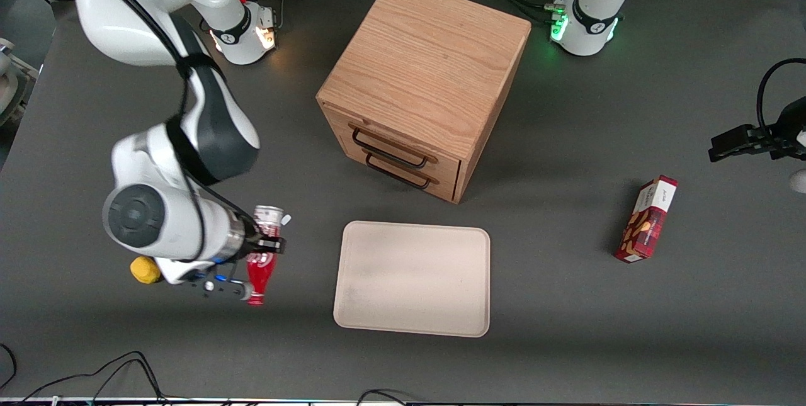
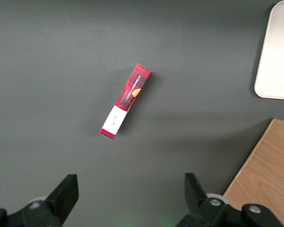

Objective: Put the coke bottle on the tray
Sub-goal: 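Lift the held bottle and carry it toward the cream tray, then lower the bottle onto the tray's edge with the right gripper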

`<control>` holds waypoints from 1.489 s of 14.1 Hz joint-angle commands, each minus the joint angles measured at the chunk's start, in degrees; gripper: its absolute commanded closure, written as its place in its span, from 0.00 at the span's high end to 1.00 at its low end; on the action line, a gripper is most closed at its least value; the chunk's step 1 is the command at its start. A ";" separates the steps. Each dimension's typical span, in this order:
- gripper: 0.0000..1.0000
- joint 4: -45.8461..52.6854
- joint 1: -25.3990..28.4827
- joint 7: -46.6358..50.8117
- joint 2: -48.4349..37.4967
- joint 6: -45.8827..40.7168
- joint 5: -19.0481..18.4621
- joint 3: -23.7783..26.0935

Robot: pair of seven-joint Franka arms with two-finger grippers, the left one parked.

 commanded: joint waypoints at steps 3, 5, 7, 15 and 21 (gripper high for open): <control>0.00 4.51 7.46 -4.31 8.63 7.51 -0.05 -5.83; 0.00 4.51 8.52 -4.13 10.66 10.77 -0.05 -5.83; 0.00 4.42 8.97 -3.52 12.33 12.96 -0.05 -5.83; 0.00 4.33 11.08 7.56 18.04 22.03 0.04 -7.06; 0.17 4.07 11.87 6.95 19.37 22.47 -0.13 -7.06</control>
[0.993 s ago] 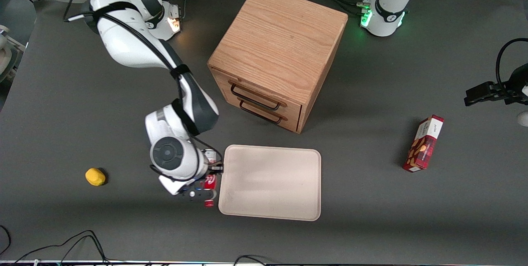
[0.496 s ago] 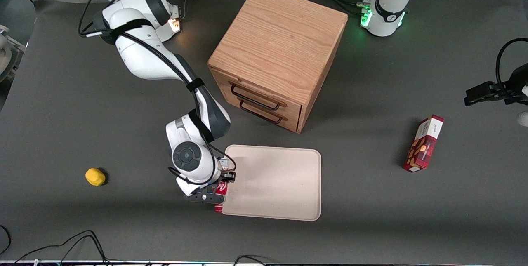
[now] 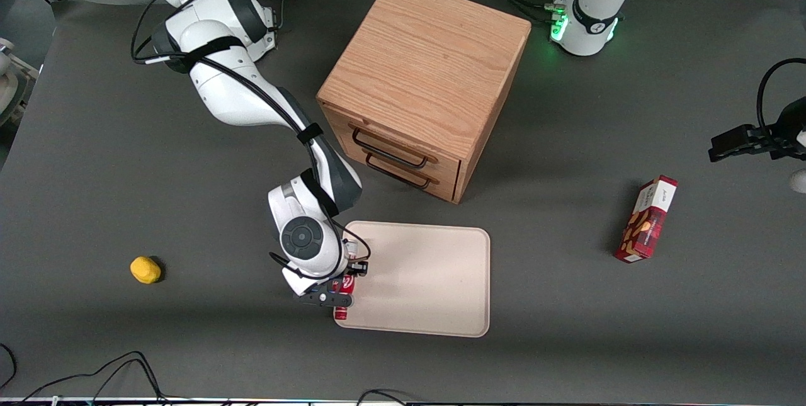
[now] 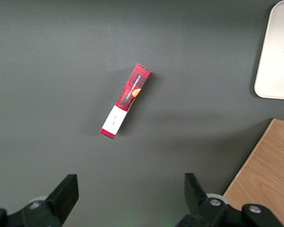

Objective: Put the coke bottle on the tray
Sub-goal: 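Lower the bottle onto the tray's edge with the right gripper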

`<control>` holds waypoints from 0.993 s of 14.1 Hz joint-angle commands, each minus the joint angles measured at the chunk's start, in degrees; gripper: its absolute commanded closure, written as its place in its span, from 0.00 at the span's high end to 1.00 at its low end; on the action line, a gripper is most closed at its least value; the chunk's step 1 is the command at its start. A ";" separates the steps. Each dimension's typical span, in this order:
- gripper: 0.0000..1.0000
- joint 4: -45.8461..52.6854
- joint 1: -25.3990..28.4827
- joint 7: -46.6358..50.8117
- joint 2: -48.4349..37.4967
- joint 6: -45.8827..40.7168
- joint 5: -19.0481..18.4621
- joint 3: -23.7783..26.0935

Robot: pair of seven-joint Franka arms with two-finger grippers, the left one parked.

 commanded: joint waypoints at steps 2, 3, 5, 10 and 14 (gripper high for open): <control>0.37 2.55 1.10 0.84 1.46 0.42 -0.22 -1.22; 0.47 2.37 1.10 0.84 1.55 0.86 -0.22 -1.22; 1.00 2.11 1.10 0.92 1.55 1.30 -0.83 -1.22; 1.00 2.11 1.01 0.84 1.37 1.22 -1.09 -1.22; 1.00 2.02 1.10 0.84 1.37 1.22 -1.10 -1.22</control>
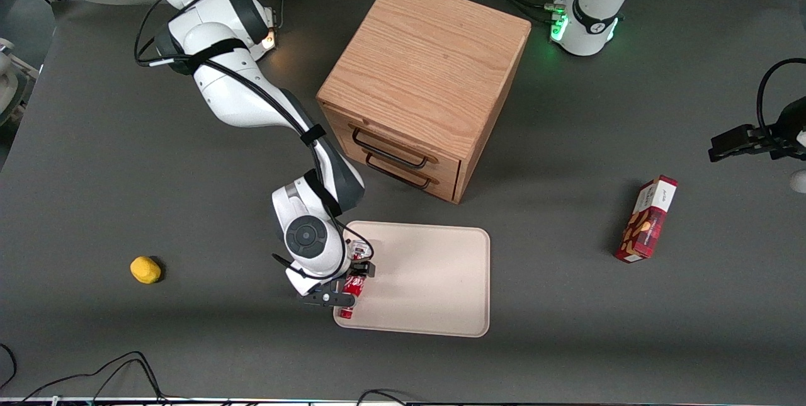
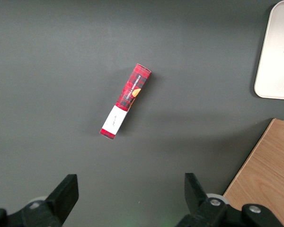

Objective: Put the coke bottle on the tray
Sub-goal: 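Lower the bottle onto the tray's edge with the right gripper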

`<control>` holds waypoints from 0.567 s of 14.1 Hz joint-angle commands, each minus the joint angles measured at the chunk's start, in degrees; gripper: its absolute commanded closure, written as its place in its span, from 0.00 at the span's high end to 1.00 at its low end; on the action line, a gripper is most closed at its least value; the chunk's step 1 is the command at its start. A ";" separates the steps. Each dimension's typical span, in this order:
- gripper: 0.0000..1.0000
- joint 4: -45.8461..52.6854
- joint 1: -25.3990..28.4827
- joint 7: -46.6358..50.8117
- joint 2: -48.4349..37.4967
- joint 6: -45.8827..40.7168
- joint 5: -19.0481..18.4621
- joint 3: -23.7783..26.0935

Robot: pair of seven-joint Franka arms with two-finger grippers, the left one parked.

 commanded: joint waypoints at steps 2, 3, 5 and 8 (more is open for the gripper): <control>1.00 1.69 0.84 0.84 0.54 -0.47 -0.68 -1.04; 1.00 1.69 0.84 0.92 0.19 -0.73 -0.68 -1.04; 1.00 1.78 0.75 1.19 -0.95 -2.31 -0.51 -0.95; 1.00 1.78 0.14 1.19 -4.64 -8.54 -0.07 -0.43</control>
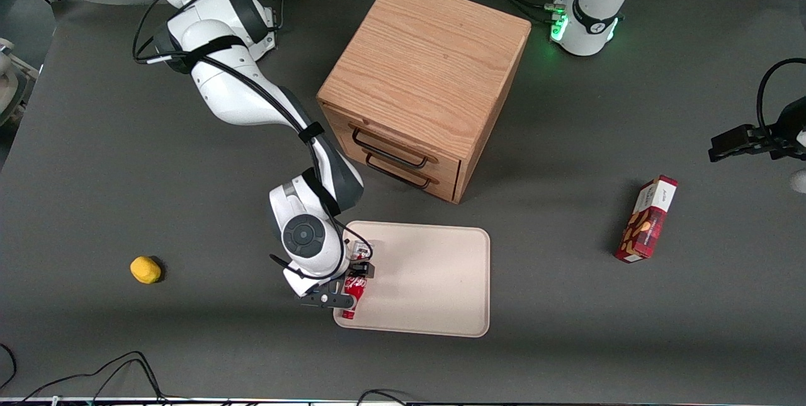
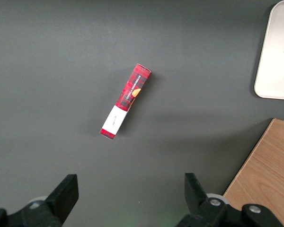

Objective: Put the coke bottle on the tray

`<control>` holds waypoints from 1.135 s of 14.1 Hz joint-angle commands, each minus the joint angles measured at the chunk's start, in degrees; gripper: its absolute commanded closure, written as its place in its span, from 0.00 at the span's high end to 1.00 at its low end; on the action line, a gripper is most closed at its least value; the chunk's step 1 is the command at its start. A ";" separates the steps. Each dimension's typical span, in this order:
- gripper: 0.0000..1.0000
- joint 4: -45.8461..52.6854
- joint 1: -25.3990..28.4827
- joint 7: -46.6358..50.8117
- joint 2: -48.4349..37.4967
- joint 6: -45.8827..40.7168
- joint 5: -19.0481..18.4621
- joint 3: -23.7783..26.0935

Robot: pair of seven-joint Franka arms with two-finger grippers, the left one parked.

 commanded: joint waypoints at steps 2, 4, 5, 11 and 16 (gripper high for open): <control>1.00 -0.13 -0.02 1.28 -6.42 -8.69 0.40 -0.14; 1.00 -0.13 -1.33 0.93 -10.37 -14.30 2.07 -0.14; 1.00 -0.22 -2.64 0.75 -12.83 -17.03 3.38 0.03; 1.00 -9.76 -10.64 -6.17 -27.23 -27.25 5.85 0.30; 1.00 -32.53 -19.16 -18.99 -48.32 -27.25 5.68 0.30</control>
